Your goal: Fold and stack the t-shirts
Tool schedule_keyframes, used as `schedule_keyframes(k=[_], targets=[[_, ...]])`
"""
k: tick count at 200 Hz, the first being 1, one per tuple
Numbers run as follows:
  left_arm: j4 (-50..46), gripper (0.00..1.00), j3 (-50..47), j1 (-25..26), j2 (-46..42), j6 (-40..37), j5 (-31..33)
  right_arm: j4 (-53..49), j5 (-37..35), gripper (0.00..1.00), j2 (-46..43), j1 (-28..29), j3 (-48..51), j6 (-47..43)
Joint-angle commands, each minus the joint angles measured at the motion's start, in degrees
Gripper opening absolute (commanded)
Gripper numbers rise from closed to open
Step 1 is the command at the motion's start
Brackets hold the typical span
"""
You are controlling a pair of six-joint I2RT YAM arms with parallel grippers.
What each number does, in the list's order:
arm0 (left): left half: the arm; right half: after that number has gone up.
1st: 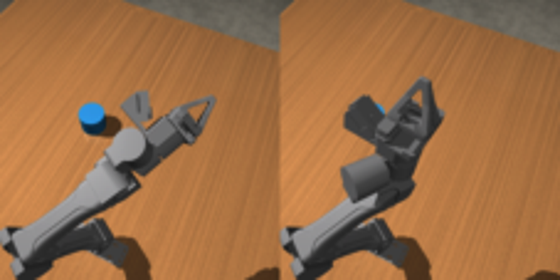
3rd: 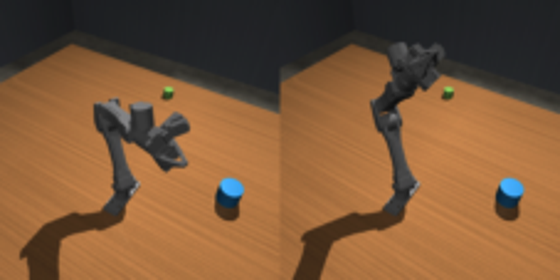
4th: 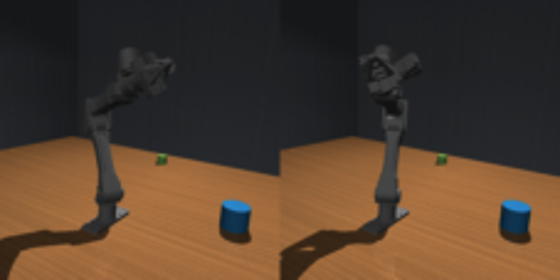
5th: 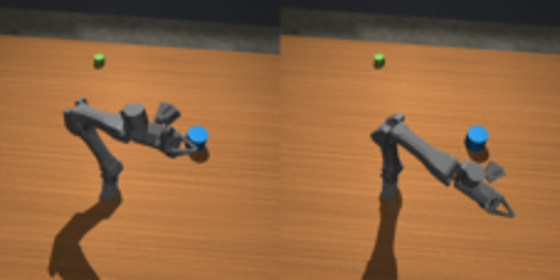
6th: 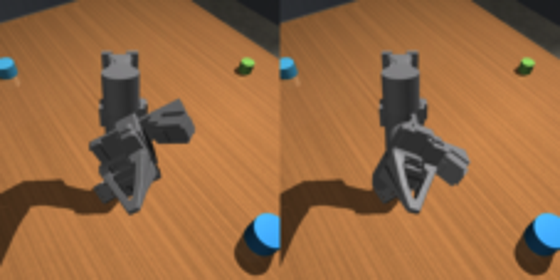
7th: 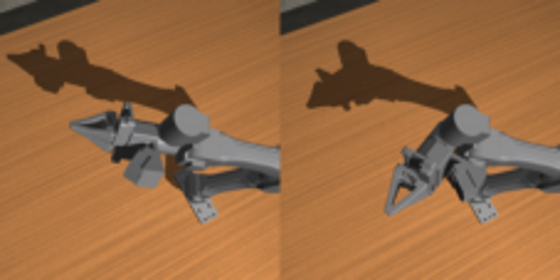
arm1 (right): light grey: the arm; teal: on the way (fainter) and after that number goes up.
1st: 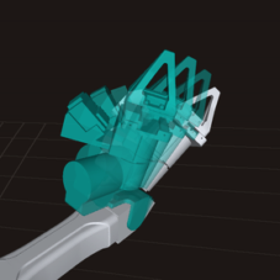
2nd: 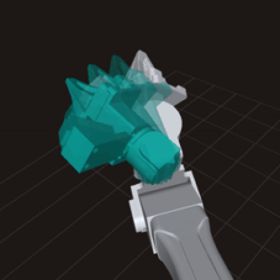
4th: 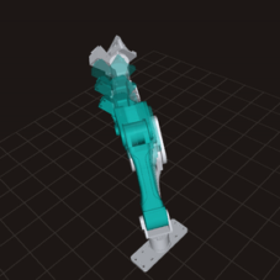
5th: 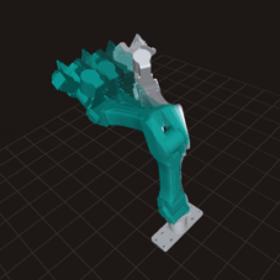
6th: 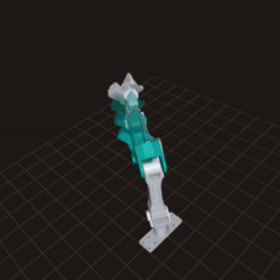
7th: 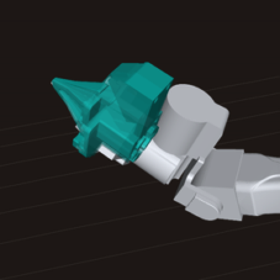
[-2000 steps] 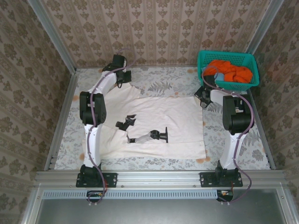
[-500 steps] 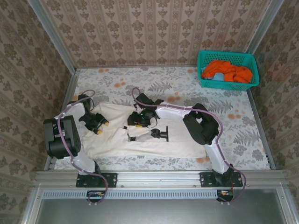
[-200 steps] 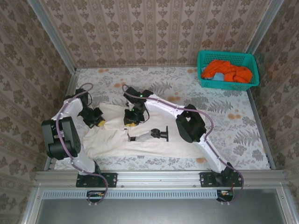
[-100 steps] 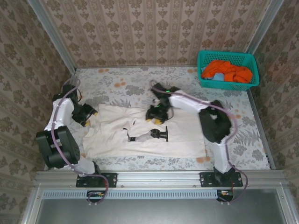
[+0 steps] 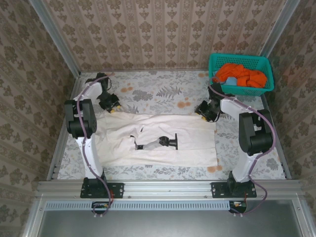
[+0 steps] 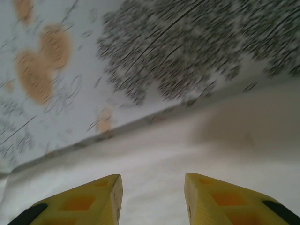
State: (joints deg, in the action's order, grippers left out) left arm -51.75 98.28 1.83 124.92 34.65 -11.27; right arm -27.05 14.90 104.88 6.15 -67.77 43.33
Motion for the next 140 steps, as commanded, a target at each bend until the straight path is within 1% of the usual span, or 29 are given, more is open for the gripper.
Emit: schedule_keyframes(k=[1, 27, 62, 85, 111, 121, 130, 140], targets=[[-1.18, 0.28, 0.45, -1.93, 1.68, -1.71, 6.04, 1.78, -2.51, 0.41, 2.55, -1.85, 0.71, 0.66], [-0.79, 0.28, 2.23, -2.93, 4.82, -2.68, 10.04, 1.56, -2.89, 0.41, 4.05, -3.34, 1.05, 1.08], [-2.88, 0.29, 10.01, -3.29, 9.97, -3.15, 10.40, 1.72, -0.95, 0.45, 3.55, -5.27, 1.83, 1.43], [-5.67, 0.36, 18.00, -3.23, 11.26, -3.63, 9.92, 1.29, -0.15, 0.48, 0.82, -5.36, 1.06, 0.93], [-8.80, 0.53, 24.90, -3.00, 9.19, -3.30, 9.03, 3.38, -0.66, 0.52, -4.84, -4.61, 3.00, 0.66], [-9.35, 0.57, 24.96, -2.70, 6.92, -2.62, 9.04, 4.51, -0.96, 0.53, -7.19, -3.95, 4.59, 0.27], [-9.35, 0.57, 23.22, -2.17, 4.29, -1.45, 8.94, 4.96, -0.46, 0.53, -9.04, -3.16, 5.87, -0.32], [-8.03, 0.56, 18.82, -1.56, 0.60, 0.43, 7.96, 3.75, -0.20, 0.53, -10.69, -1.88, 6.71, -1.12]])
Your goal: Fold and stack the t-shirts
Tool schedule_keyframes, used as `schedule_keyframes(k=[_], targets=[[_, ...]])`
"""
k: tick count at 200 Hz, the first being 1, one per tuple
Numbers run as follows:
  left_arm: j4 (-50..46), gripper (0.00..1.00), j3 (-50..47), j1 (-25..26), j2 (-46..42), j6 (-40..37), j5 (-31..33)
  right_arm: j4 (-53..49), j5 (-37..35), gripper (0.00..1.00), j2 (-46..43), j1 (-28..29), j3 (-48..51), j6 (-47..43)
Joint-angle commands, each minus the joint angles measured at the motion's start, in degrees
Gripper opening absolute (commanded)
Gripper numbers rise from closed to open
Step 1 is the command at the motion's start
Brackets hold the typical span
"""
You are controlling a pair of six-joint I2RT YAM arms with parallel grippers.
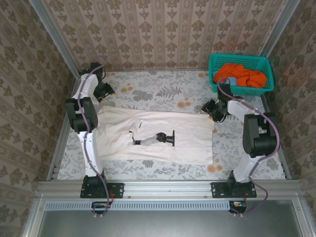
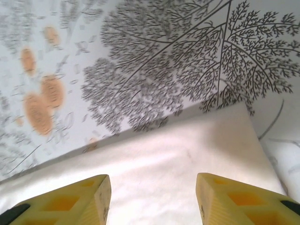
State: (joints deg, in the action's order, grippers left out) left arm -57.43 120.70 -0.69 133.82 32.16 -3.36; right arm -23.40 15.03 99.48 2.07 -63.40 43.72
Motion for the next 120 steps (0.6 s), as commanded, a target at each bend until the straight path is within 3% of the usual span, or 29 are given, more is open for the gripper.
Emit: schedule_keyframes(k=[1, 25, 59, 82, 120], targets=[[-2.17, 0.56, -4.15, 1.00, -8.70, 3.05, -0.10, -0.03, -0.34, 0.53, -5.45, 2.31, 2.41, -1.62], [2.92, 0.49, -18.71, 3.23, -17.53, 9.81, -3.80, -3.06, 0.38, 0.55, -8.82, 6.88, 4.60, -3.66], [8.50, 0.45, -34.45, 6.63, -23.66, 17.19, -2.12, -8.84, 1.05, 0.56, -11.29, 14.35, 5.87, -7.08], [7.40, 0.44, -33.76, 7.70, -19.03, 16.75, -0.76, -10.04, 1.39, 0.55, -12.52, 18.63, 6.70, -7.33], [3.34, 0.41, -22.75, 9.65, -6.00, 15.07, 0.81, -12.49, 1.28, 0.55, -15.06, 20.86, 7.25, -6.44]])
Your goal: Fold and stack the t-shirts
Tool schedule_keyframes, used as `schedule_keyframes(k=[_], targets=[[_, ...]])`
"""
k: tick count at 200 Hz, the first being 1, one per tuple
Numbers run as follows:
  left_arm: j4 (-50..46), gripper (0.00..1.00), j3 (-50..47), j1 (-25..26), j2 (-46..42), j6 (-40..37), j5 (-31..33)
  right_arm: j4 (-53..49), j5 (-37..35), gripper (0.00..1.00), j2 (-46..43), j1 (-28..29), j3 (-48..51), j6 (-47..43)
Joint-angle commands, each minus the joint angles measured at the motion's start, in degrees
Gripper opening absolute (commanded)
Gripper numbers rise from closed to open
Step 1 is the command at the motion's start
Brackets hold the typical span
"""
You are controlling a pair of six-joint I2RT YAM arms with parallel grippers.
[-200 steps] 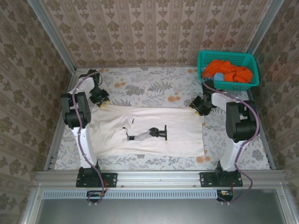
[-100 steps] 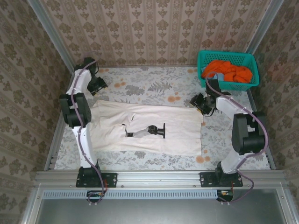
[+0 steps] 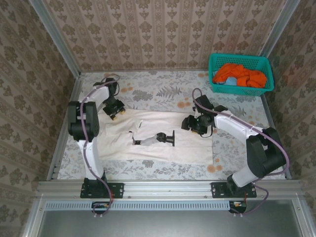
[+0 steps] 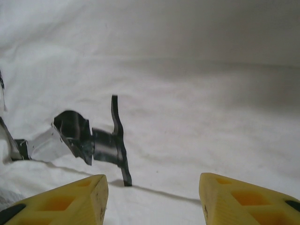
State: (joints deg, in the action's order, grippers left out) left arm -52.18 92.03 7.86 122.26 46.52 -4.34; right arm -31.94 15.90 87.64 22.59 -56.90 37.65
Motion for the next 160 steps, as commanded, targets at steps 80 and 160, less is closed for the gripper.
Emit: schedule_keyframes(k=[80, 160], targets=[[-3.11, 0.42, 65.02, 9.50, 43.55, -0.69, -11.50, -8.93, -1.90, 0.55, -13.18, 1.04, 2.17, -2.11], [39.32, 0.63, 66.53, 20.00, 48.21, 11.94, -17.49, -8.53, -0.04, 0.54, -6.09, 6.57, 0.47, -7.26]])
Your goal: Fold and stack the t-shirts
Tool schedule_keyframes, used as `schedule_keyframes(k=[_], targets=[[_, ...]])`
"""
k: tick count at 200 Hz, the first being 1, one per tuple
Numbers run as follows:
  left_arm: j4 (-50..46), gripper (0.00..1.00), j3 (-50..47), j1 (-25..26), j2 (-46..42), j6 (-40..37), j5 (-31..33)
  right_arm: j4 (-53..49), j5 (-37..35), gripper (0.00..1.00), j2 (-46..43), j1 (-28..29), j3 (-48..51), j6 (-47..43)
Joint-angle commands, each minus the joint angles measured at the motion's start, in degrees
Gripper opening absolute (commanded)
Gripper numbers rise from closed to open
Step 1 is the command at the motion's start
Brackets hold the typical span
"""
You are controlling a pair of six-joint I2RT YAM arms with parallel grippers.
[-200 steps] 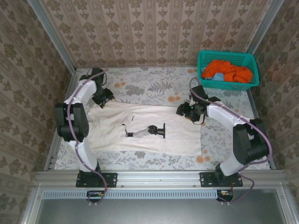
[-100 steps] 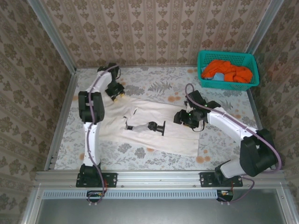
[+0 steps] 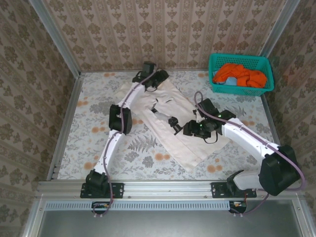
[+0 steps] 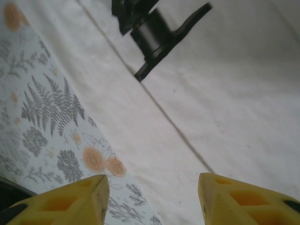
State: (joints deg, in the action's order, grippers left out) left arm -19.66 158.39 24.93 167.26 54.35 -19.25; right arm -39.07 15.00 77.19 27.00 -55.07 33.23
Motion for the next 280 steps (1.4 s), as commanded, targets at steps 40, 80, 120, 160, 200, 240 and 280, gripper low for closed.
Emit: schedule_keyframes(k=[40, 80, 120, 160, 200, 240, 280], targets=[[1.97, 0.74, -1.63, 3.11, -3.34, -1.24, -6.88, 3.12, 2.68, 0.54, 12.05, 7.07, -1.45, -2.90], [-3.32, 0.87, -9.68, 1.60, -17.06, -8.89, -6.96, 7.94, 2.32, 0.53, 18.85, 10.44, -0.53, 2.68], [-15.63, 0.91, -14.77, -3.49, -30.89, -15.57, 0.88, 16.49, 0.98, 0.53, 24.82, 14.47, 0.06, 13.12], [-17.37, 0.89, -45.27, -9.50, -52.36, -13.99, 12.56, 18.24, 0.64, 0.51, 35.16, 19.36, -10.08, 24.21], [-18.03, 0.86, -67.05, -18.60, -62.26, -12.50, 11.18, 13.10, 1.70, 0.51, 47.62, 23.46, -30.43, 27.13], [-17.67, 0.82, -73.21, -23.73, -60.69, -17.24, 6.02, 3.37, 5.25, 0.51, 61.36, 26.14, -53.06, 25.89], [-20.05, 0.78, -65.74, -22.30, -49.52, -23.15, -2.21, -1.87, 2.95, 0.54, 61.92, 26.80, -59.01, 23.01]])
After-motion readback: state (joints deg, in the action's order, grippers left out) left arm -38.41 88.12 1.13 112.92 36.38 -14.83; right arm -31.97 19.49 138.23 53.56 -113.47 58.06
